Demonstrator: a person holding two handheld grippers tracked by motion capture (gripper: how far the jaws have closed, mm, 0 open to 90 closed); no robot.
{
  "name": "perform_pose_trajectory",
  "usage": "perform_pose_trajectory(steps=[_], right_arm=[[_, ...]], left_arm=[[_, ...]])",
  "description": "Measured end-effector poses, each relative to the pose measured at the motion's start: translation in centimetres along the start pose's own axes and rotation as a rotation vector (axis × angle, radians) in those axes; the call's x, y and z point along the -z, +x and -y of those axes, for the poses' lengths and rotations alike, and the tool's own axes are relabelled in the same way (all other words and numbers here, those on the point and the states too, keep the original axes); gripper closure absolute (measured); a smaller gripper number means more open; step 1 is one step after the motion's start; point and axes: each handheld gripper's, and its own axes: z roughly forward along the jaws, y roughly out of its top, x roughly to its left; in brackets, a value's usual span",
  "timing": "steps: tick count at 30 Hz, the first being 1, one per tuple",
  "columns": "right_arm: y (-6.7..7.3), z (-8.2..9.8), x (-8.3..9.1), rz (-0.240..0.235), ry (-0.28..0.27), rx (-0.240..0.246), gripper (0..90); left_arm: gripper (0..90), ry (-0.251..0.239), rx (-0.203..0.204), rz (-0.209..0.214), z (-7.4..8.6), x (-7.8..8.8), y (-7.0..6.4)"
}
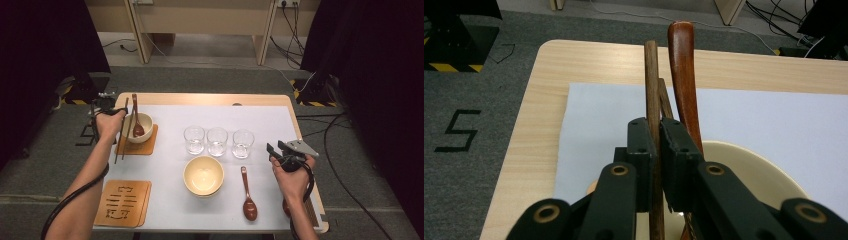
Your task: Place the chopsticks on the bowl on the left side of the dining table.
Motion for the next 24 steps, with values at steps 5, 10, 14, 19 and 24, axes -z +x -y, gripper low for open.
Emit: perform_pose_trajectory(steps=[5, 10, 14, 19, 24], right_arm=[[0.0, 0.0, 0.0, -0.002, 0.001, 0.002, 53.4], [-0.1, 0.0, 0.0, -0.004, 0.004, -0.003, 53.5], [-0.1, 0.0, 0.0, -0.003, 0.003, -0.002, 53.4], [-0.1, 0.0, 0.0, -0.004, 0.004, -0.001, 53.4], [-0.1, 0.0, 0.0, -0.004, 0.009, 0.000, 53.4]], left_arm=[[82.8, 0.013, 0.018, -0.003, 0.1, -0.6, 0.0], [82.9, 0.018, 0.019, -0.005, 0.2, -0.8, -0.2], [82.7, 0.023, 0.026, -0.004, 0.3, -1.0, -0.2], [82.2, 0.030, 0.031, -0.003, 0.4, -1.1, -0.2], [79.8, 0.023, 0.032, 0.008, 0.2, -1.0, -0.3]])
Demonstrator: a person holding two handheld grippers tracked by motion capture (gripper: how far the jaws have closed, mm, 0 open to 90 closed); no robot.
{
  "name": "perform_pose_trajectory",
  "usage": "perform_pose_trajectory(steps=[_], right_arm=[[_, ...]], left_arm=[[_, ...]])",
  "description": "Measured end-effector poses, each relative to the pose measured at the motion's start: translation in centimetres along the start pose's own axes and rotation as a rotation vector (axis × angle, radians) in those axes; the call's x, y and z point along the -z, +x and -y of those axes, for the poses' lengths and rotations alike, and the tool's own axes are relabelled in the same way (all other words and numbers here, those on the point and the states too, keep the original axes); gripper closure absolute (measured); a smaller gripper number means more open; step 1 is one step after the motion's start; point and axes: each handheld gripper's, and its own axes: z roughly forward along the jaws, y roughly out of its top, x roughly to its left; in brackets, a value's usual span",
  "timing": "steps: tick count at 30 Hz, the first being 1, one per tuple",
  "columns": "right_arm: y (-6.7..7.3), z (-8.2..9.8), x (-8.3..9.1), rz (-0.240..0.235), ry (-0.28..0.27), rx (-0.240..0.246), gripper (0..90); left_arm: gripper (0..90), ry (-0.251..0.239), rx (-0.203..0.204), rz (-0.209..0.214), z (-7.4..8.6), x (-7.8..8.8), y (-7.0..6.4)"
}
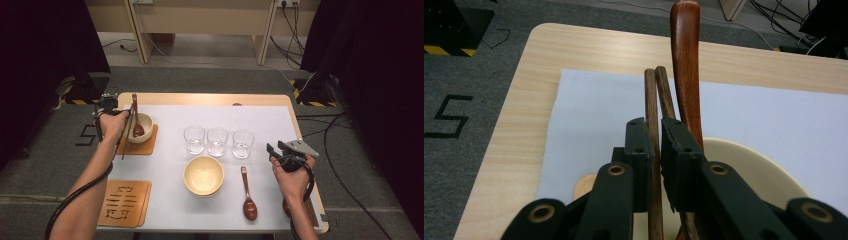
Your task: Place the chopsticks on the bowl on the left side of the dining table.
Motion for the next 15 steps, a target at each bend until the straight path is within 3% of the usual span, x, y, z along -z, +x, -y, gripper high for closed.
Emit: perform_pose_trajectory(steps=[8, 13, 15], right_arm=[[0.0, 0.0, 0.0, -0.003, 0.006, 0.001, 53.3], [0.0, -0.1, 0.1, -0.005, 0.007, 0.000, 53.2], [0.0, -0.1, 0.1, -0.005, 0.008, -0.002, 53.1]], left_arm=[[75.0, -0.013, -0.046, 0.025, -0.8, 1.3, -0.5], [68.4, 0.044, -0.090, 0.026, -0.9, 1.4, -1.1], [66.4, 0.064, -0.112, 0.007, -0.7, 1.3, -1.2]])
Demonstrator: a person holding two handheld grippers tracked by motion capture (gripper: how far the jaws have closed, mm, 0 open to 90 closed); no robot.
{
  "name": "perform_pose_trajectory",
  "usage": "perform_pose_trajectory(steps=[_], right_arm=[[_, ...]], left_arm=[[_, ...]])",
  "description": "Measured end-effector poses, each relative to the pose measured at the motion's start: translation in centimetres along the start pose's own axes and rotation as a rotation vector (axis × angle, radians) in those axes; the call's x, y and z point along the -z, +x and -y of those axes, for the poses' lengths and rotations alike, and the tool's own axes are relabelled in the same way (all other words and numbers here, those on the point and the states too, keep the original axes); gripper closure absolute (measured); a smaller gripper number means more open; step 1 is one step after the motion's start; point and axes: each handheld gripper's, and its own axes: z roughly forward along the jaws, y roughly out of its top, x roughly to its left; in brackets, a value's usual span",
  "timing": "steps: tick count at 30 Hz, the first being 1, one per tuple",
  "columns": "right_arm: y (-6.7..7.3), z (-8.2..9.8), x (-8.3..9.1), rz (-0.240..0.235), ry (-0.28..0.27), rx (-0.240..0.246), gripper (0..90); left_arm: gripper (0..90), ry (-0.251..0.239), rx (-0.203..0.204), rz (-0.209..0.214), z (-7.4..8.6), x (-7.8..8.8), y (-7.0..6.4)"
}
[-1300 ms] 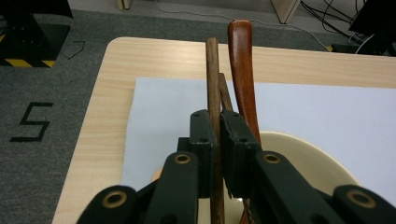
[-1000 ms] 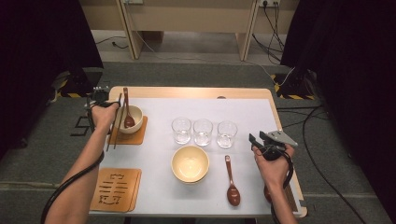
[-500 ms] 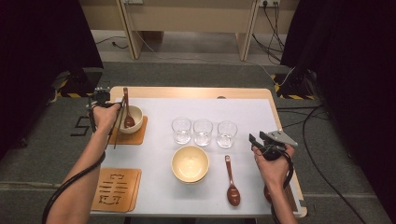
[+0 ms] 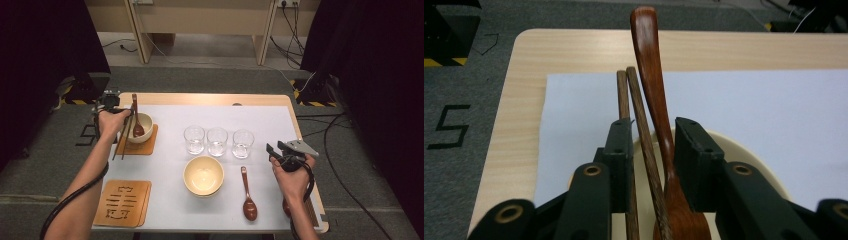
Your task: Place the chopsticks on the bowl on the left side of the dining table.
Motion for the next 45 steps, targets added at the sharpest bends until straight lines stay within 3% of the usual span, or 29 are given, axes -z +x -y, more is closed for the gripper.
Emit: perform_pose_trajectory(steps=[9, 19, 25, 32, 38, 45], right_arm=[[0.0, 0.0, 0.0, -0.003, 0.002, -0.008, 53.0], [0.0, 0.0, -0.1, -0.003, 0.004, -0.001, 52.9], [-0.1, 0.1, -0.1, -0.003, 0.004, 0.001, 52.9], [0.0, 0.1, -0.1, -0.006, 0.006, -0.001, 53.0], [-0.1, 0.1, -0.1, -0.004, 0.003, -0.001, 53.0], [-0.1, 0.1, 0.0, -0.001, 0.009, -0.002, 52.9]], left_arm=[[64.2, 0.033, -0.013, -0.021, 0.4, -0.5, -0.1], [72.4, 0.048, 0.006, -0.029, 0.7, -0.7, -0.2], [75.0, 0.051, 0.034, -0.029, 0.9, -0.9, -0.3], [75.8, 0.048, 0.036, -0.027, 1.0, -0.8, -0.3], [67.8, 0.040, 0.032, -0.012, 1.1, -0.4, -0.3], [63.7, 0.021, 0.020, 0.016, 1.5, 1.4, 0.0]])
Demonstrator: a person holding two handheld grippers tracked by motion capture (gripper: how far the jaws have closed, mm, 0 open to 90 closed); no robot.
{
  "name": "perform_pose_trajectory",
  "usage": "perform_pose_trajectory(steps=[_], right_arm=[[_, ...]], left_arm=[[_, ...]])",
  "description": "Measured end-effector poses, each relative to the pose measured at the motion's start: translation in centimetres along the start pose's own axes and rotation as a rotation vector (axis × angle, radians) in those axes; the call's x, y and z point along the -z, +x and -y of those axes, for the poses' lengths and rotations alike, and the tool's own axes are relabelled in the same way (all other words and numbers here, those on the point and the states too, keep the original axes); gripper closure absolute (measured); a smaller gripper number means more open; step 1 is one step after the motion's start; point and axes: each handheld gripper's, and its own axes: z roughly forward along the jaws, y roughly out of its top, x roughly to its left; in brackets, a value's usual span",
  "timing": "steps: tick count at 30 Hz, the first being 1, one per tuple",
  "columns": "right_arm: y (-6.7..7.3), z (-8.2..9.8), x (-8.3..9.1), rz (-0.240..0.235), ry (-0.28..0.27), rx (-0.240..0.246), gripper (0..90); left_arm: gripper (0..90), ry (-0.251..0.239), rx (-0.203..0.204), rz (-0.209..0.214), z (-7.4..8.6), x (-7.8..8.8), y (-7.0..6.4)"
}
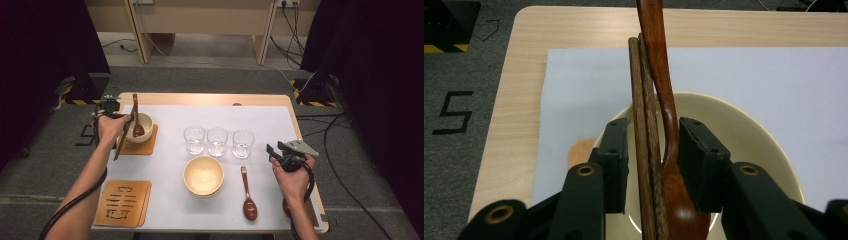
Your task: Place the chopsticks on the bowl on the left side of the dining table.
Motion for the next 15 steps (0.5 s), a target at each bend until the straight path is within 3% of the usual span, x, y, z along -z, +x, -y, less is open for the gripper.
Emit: perform_pose_trajectory(steps=[10, 15], right_arm=[[-0.1, 0.0, 0.1, 0.006, -0.003, -0.002, 53.0], [0.0, -0.1, 0.2, 0.004, -0.004, -0.006, 53.2]], left_arm=[[74.1, -0.009, -0.021, 0.072, 2.5, 3.6, 1.2], [79.4, -0.003, -0.064, 0.056, 3.8, 5.0, 1.7]])
